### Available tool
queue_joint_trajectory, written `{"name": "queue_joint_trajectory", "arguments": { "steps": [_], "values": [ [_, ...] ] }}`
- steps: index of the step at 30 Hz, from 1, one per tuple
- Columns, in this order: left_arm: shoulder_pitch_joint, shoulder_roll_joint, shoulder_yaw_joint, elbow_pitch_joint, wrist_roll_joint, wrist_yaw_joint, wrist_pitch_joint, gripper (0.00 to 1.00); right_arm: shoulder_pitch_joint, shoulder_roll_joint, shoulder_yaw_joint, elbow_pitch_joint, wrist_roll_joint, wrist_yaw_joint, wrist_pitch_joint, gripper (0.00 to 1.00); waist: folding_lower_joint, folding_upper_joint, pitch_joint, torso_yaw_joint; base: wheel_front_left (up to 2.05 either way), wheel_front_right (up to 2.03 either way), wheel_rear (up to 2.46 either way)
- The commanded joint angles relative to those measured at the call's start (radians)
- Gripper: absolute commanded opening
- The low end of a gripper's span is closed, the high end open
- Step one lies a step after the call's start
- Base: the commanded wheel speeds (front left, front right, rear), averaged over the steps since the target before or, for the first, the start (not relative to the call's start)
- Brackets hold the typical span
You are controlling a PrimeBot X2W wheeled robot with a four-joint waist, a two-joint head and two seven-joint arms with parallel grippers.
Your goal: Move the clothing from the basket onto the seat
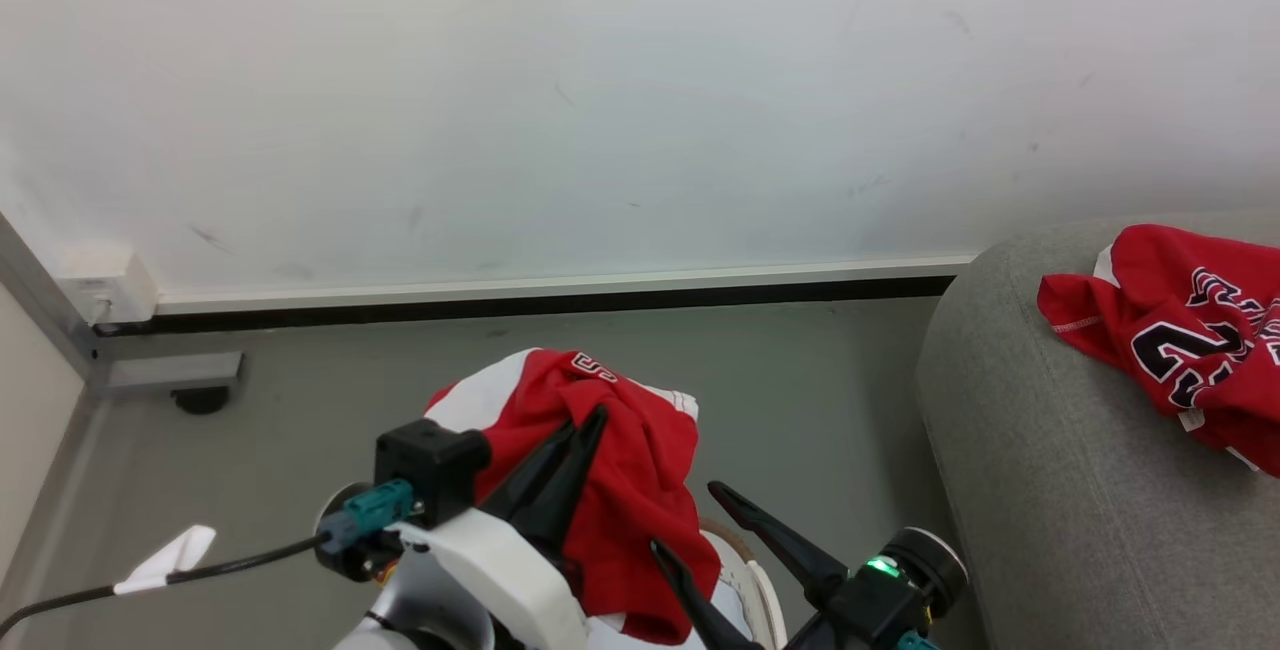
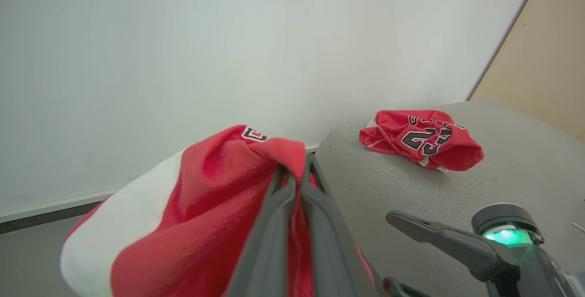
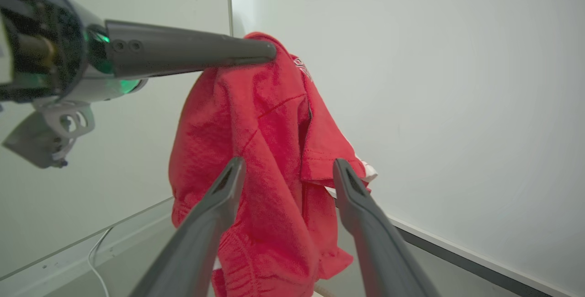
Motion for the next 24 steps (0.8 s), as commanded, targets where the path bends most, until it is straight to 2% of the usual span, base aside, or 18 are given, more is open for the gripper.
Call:
{"name": "queue_joint_trajectory", "arguments": {
  "steps": [1, 9, 12, 13, 14, 15, 21, 22, 23, 24],
  "values": [
    [-0.012, -0.003, -0.005, -0.006, 0.011, -0.002, 0.003, 0.00, -0.024, -0.002, 0.015, 0.017, 0.002, -0.002, 0.001, 1.00, 0.0001, -0.0001, 0.003, 0.005, 0.00, 0.00, 0.00],
    [-0.032, -0.023, -0.046, -0.001, 0.021, -0.012, 0.008, 0.00, -0.138, 0.012, 0.081, 0.157, 0.056, -0.002, 0.001, 1.00, 0.0001, -0.0001, 0.009, 0.030, 0.00, 0.00, 0.00],
    [-0.035, -0.028, -0.058, 0.003, 0.020, -0.016, 0.010, 0.00, -0.170, 0.014, 0.107, 0.173, 0.119, -0.003, 0.001, 1.00, 0.0001, -0.0001, 0.009, 0.039, 0.00, 0.00, 0.00],
    [-0.036, -0.030, -0.062, 0.004, 0.019, -0.017, 0.010, 0.00, -0.179, 0.014, 0.121, 0.179, 0.138, -0.002, 0.001, 0.84, 0.0001, -0.0001, 0.009, 0.042, 0.00, 0.00, 0.00],
    [-0.037, -0.031, -0.065, 0.005, 0.018, -0.019, 0.010, 0.00, -0.184, 0.014, 0.133, 0.180, 0.167, -0.002, 0.001, 0.27, 0.0001, -0.0001, 0.009, 0.045, 0.00, 0.00, 0.00],
    [-0.038, -0.033, -0.067, 0.006, 0.016, -0.020, 0.010, 0.00, -0.191, 0.012, 0.144, 0.185, 0.189, -0.002, 0.001, 0.00, 0.0001, -0.0001, 0.009, 0.047, 0.00, 0.00, 0.00],
    [-0.032, -0.034, -0.065, 0.016, 0.015, -0.013, -0.010, 0.00, -0.221, 0.013, 0.148, 0.174, 0.260, -0.002, 0.001, 0.00, 0.0001, -0.0001, 0.006, 0.060, 0.00, 0.00, 0.00],
    [-0.030, -0.033, -0.064, 0.017, 0.017, -0.012, -0.014, 0.28, -0.221, 0.013, 0.143, 0.174, 0.261, -0.002, 0.001, 0.00, 0.0001, -0.0001, 0.006, 0.062, 0.00, 0.00, 0.00],
    [-0.028, -0.031, -0.063, 0.018, 0.019, -0.009, -0.020, 0.47, -0.222, 0.013, 0.137, 0.174, 0.262, -0.002, 0.001, 0.00, 0.0001, -0.0001, 0.005, 0.063, 0.00, 0.00, 0.00],
    [-0.025, -0.029, -0.062, 0.018, 0.021, -0.009, -0.025, 0.83, -0.223, 0.013, 0.131, 0.175, 0.260, -0.002, 0.001, 0.00, 0.0001, -0.0001, 0.004, 0.065, 0.00, 0.00, 0.00]
  ]
}}
